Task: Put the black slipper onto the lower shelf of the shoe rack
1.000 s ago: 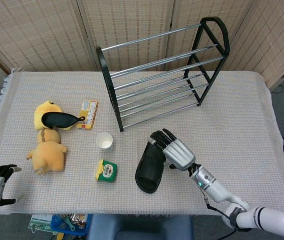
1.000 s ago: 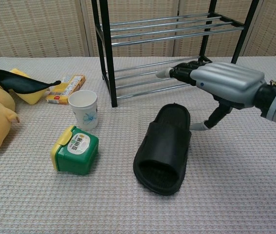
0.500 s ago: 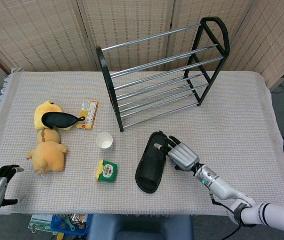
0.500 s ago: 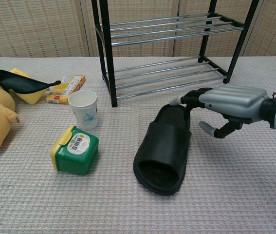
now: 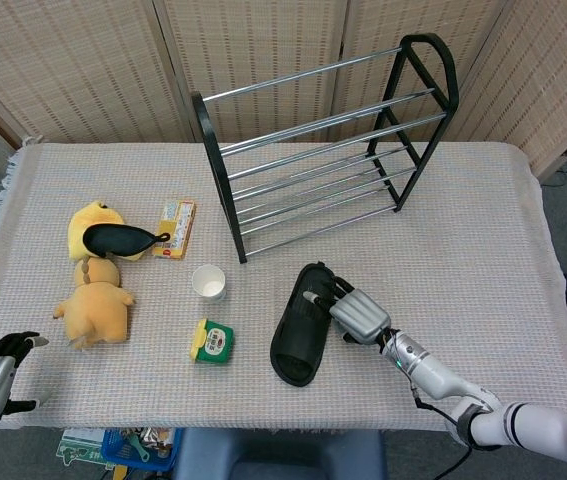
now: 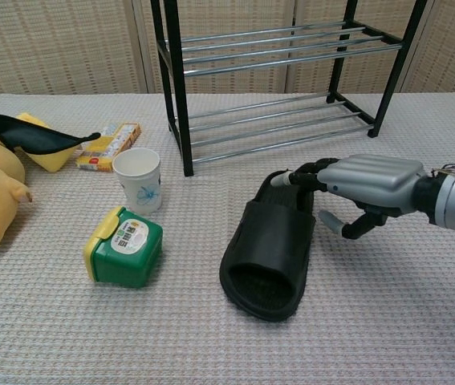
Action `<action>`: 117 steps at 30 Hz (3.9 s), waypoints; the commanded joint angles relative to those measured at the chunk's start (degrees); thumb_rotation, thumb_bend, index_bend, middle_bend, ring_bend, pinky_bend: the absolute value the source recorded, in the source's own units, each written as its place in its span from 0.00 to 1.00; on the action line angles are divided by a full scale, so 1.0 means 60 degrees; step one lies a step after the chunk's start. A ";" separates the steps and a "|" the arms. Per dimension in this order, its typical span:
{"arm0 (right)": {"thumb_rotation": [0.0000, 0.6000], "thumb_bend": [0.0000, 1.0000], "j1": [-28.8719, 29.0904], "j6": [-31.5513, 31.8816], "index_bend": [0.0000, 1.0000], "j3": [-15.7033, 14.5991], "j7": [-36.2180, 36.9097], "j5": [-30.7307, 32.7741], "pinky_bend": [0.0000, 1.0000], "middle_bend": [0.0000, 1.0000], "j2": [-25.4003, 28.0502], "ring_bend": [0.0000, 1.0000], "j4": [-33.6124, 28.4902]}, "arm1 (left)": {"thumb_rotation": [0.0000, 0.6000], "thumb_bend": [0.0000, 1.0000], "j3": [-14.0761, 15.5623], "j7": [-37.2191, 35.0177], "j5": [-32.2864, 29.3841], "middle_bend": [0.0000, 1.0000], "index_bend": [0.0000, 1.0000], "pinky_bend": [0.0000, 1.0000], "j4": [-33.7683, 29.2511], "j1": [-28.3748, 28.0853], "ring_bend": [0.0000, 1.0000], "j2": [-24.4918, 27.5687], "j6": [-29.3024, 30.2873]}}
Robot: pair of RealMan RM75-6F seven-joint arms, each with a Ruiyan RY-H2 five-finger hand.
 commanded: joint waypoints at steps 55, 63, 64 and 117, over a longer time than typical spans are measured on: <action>1.00 0.10 0.0838 -0.1214 0.07 0.0145 -0.3043 0.2215 0.14 0.20 0.0005 0.00 0.0479 | 1.00 0.15 0.0044 -0.0009 -0.0136 0.22 0.28 0.26 0.0026 -0.0061 0.18 -0.0037 -0.0215; 1.00 0.28 0.0768 -0.0981 0.23 0.0051 -0.2885 0.2127 0.26 0.31 -0.0189 0.11 0.0682 | 1.00 0.15 0.0059 -0.0130 -0.0113 0.22 0.28 0.26 0.0144 -0.0060 0.18 -0.0089 -0.0248; 1.00 0.31 0.0752 -0.0941 0.26 0.0056 -0.2821 0.2118 0.29 0.34 -0.0214 0.13 0.0738 | 1.00 0.15 0.0061 -0.0140 -0.0109 0.22 0.28 0.26 0.0145 -0.0064 0.18 -0.0090 -0.0259; 1.00 0.37 0.3459 -0.0914 0.45 0.2806 -0.5659 0.9988 0.44 0.45 -0.2278 0.27 0.4509 | 1.00 0.15 0.0228 -0.0247 0.0124 0.22 0.28 0.26 0.0150 0.0098 0.18 0.0039 -0.0083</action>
